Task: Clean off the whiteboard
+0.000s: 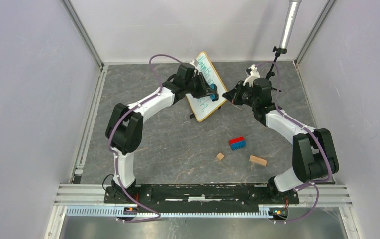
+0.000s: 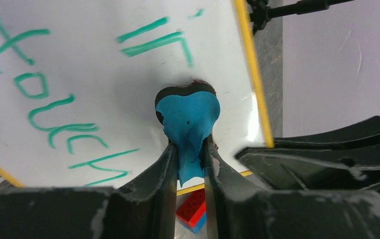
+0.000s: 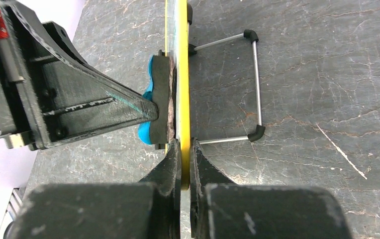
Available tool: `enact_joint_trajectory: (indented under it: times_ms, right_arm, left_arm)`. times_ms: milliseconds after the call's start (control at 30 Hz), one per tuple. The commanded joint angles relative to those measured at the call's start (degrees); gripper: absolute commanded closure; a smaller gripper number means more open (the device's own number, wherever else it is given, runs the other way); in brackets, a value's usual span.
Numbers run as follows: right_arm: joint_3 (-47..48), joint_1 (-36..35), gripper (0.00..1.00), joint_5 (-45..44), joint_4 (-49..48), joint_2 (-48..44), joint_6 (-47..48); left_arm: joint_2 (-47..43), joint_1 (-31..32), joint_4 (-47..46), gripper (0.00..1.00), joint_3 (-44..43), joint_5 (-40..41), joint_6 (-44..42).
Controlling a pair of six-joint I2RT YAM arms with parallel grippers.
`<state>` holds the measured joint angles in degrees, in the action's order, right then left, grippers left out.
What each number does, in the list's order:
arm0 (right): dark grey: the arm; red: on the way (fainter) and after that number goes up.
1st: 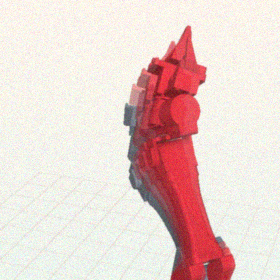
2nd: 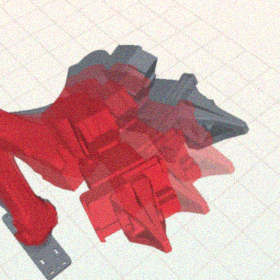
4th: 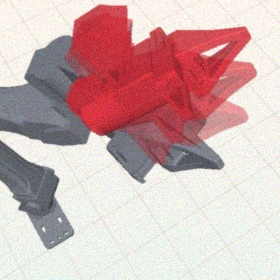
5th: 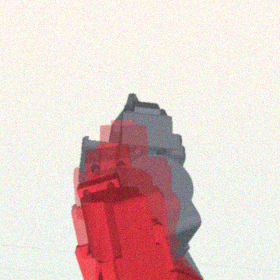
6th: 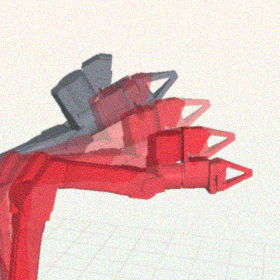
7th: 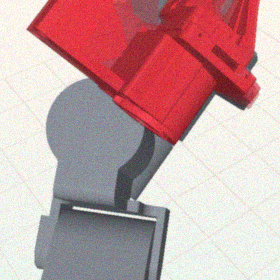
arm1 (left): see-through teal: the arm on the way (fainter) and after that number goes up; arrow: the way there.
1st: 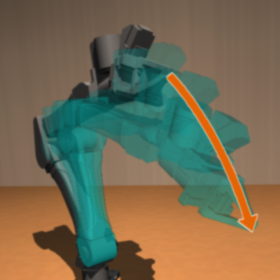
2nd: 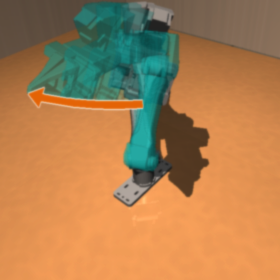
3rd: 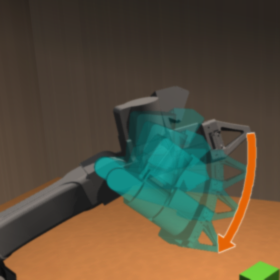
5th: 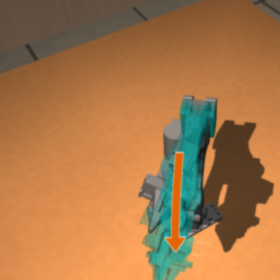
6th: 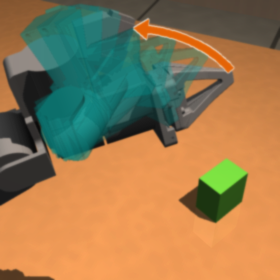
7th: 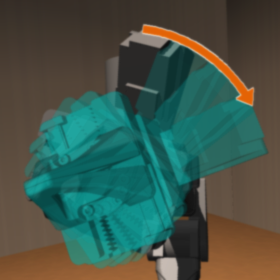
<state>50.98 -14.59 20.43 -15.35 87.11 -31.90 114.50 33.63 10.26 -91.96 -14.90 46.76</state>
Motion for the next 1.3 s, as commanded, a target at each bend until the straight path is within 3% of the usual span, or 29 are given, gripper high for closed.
enact_joint_trajectory:
  times_ms: [0, 167, 300, 833, 1267]
  right_arm:
    - [0.61, -1.76, 1.0, 3.69, -4.43, -1.31, 3.94]
    - [0.52, -1.76, 1.0, 4.46, -4.91, -1.0, 3.42]
    - [0.45, -1.76, 1.0, 4.46, -4.95, -1.13, 3.56]
    - [0.43, -2.05, 1.0, 4.62, -5.13, -1.0, 3.38]
    - [0.41, -2.08, 1.0, 4.71, -5.21, -0.75, 3.39]
  left_arm:
    - [-1.74, -2.15, -1.09, 0.73, 8.79, -0.79, 0.74]
    - [-2.97, -6.16, -4.44, 0.73, 18.09, -1.39, 1.99]
    - [-2.38, -6.51, -4.63, 0.74, 19.55, -1.59, 2.08]
    - [-5.16, 2.61, 0.26, 0.74, 6.06, -2.04, -0.62]
    - [-5.16, -3.18, -1.91, 0.77, 20.84, 0.02, 0.06]
